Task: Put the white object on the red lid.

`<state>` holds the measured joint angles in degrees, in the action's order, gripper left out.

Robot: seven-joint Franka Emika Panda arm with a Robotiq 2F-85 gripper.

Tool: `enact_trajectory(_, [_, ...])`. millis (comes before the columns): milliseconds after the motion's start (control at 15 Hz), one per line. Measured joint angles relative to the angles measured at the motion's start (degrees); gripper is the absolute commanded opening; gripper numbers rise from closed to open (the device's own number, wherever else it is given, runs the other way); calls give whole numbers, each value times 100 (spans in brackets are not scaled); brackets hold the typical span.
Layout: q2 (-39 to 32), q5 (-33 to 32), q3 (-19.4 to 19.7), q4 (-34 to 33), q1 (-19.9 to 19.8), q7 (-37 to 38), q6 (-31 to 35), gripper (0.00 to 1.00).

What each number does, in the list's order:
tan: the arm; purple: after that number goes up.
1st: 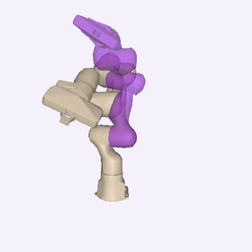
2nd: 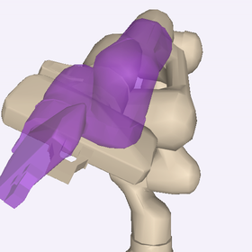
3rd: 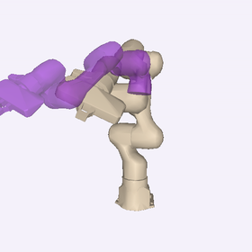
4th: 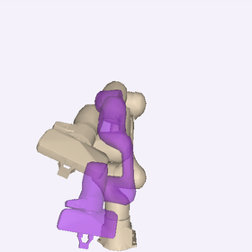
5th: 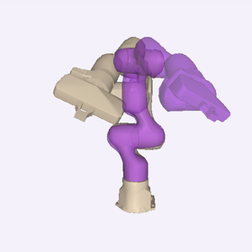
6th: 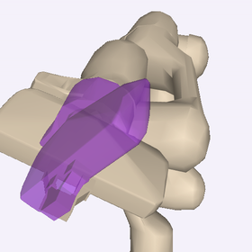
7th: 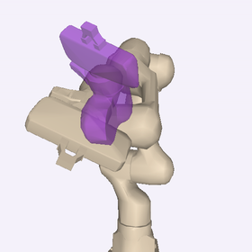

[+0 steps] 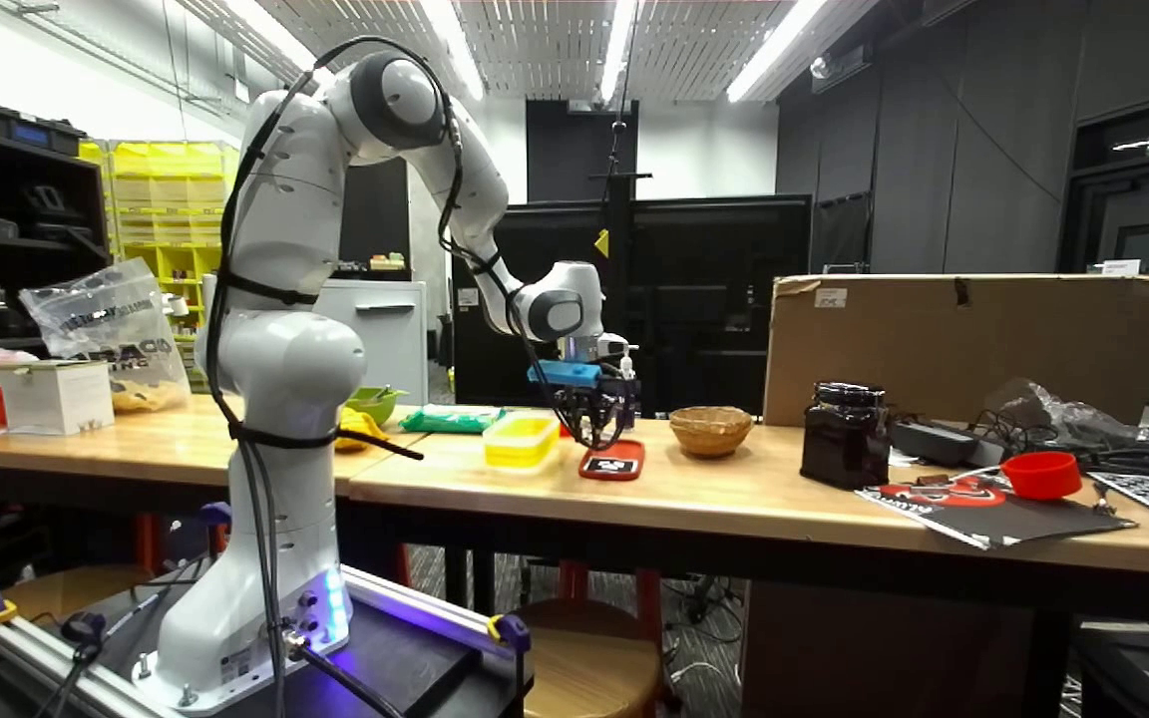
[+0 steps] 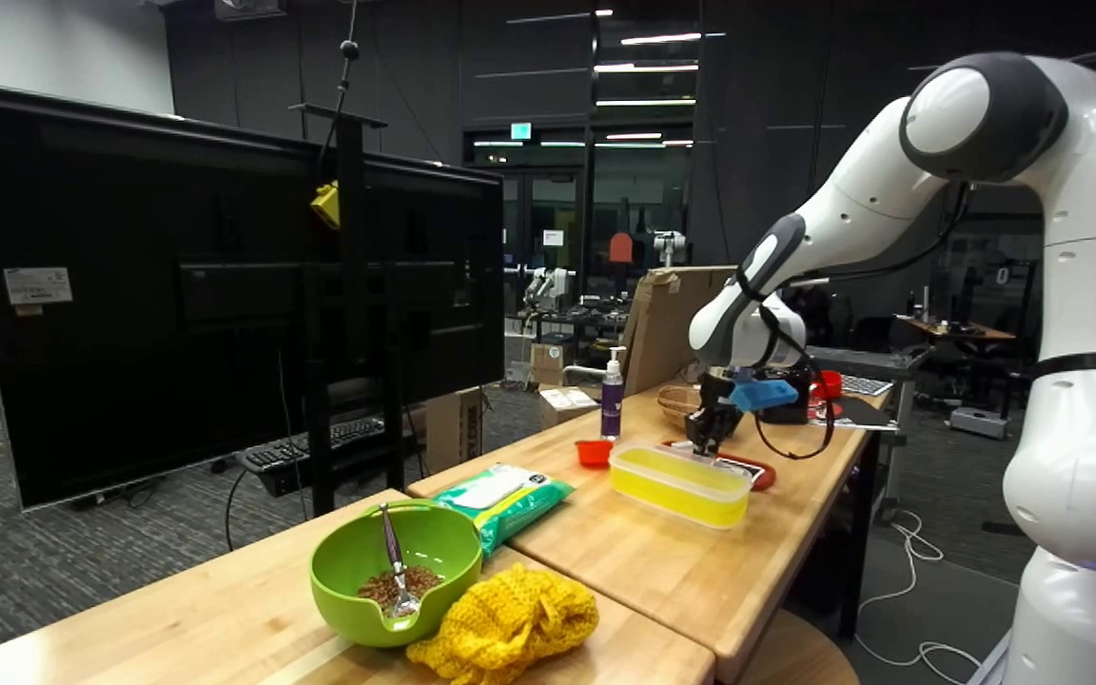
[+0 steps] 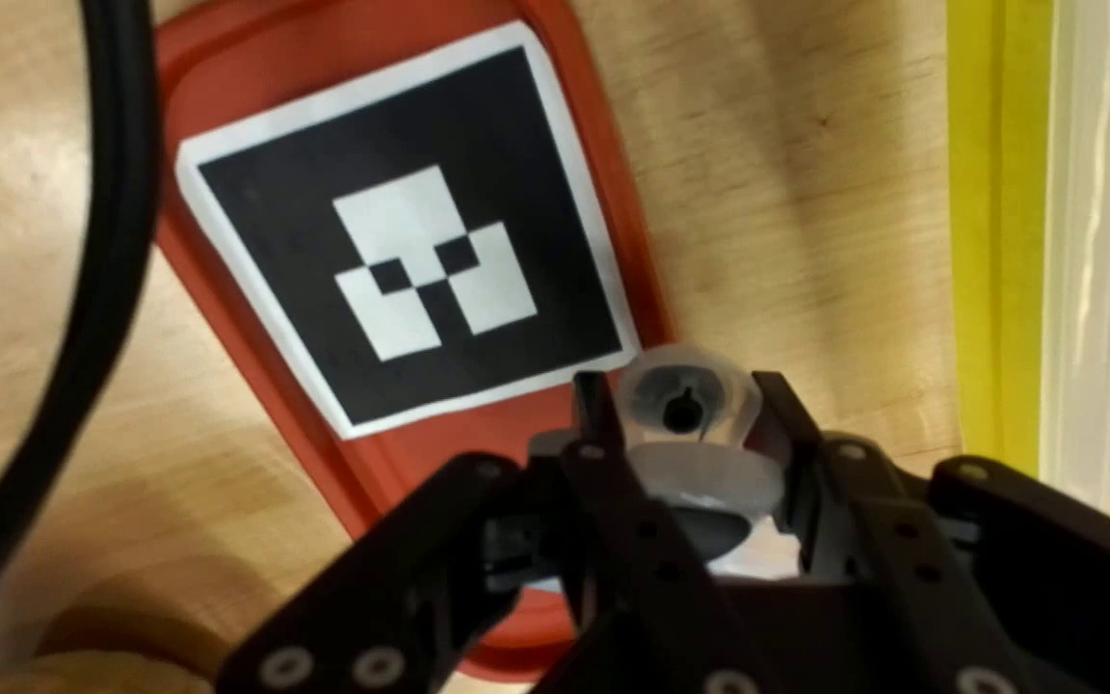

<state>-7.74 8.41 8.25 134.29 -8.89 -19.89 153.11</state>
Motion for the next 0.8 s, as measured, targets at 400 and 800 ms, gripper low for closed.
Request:
enact_trajectory(400, [116, 451, -35, 504, -131, -107, 409, 69])
enact_trajectory(800, [386, 94, -11, 624, -134, 127, 376, 100])
